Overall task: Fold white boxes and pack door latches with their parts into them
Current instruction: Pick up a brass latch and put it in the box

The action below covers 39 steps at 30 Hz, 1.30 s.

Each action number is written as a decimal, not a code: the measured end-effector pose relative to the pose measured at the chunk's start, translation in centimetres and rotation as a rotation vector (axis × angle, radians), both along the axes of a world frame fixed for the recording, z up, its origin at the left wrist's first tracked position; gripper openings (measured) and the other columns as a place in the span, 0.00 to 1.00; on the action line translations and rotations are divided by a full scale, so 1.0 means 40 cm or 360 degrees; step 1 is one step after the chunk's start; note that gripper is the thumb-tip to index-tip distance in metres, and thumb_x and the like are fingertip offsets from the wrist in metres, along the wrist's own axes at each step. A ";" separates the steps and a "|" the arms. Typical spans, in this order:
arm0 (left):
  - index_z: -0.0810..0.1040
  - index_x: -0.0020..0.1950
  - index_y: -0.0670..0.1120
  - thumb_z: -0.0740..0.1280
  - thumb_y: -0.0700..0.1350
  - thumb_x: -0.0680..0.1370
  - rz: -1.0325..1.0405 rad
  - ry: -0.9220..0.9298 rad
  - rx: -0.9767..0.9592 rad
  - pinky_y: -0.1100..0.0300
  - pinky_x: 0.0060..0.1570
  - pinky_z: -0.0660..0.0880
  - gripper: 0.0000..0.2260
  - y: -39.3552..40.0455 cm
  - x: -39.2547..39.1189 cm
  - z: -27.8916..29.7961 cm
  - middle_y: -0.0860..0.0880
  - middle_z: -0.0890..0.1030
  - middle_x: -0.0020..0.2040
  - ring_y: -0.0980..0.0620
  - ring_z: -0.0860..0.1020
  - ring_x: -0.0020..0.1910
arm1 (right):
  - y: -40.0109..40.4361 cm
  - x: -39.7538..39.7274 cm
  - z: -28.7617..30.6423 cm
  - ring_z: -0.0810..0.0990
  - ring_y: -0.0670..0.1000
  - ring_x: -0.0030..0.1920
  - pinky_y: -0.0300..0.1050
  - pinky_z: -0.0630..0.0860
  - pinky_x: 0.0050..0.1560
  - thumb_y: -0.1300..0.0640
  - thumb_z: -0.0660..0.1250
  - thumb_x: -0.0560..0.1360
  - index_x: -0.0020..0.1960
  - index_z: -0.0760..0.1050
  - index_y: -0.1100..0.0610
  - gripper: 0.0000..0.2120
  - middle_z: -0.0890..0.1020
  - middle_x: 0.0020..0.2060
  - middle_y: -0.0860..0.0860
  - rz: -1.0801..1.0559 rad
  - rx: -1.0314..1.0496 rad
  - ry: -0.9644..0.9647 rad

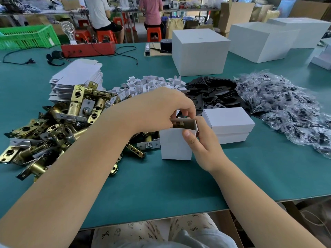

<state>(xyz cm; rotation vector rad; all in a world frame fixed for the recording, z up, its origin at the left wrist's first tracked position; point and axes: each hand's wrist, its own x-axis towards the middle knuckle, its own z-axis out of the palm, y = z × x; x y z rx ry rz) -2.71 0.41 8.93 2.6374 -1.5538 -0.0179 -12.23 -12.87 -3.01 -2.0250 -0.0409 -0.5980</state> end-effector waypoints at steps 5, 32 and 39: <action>0.77 0.56 0.59 0.67 0.37 0.74 -0.0175 0.0385 -0.0283 0.69 0.44 0.74 0.18 0.036 -0.001 0.024 0.62 0.77 0.48 0.62 0.76 0.46 | 0.002 -0.003 0.003 0.72 0.40 0.38 0.32 0.67 0.39 0.35 0.55 0.74 0.54 0.66 0.39 0.12 0.75 0.40 0.32 0.0016 -0.0025 0.0006; 0.83 0.50 0.62 0.77 0.41 0.66 0.0000 0.1530 -0.1262 0.68 0.41 0.77 0.19 0.078 -0.011 -0.202 0.56 0.85 0.46 0.59 0.82 0.44 | -0.056 0.011 0.097 0.77 0.46 0.46 0.46 0.73 0.49 0.46 0.51 0.77 0.41 0.81 0.55 0.23 0.81 0.43 0.51 -0.0296 0.0027 -0.0155; 0.82 0.50 0.64 0.78 0.39 0.68 0.0007 0.1583 -0.1242 0.69 0.42 0.77 0.21 0.078 -0.009 -0.196 0.58 0.84 0.47 0.59 0.83 0.47 | -0.123 0.204 0.197 0.80 0.54 0.47 0.49 0.79 0.51 0.52 0.65 0.76 0.50 0.84 0.55 0.11 0.84 0.47 0.52 -0.0141 -0.1336 0.0926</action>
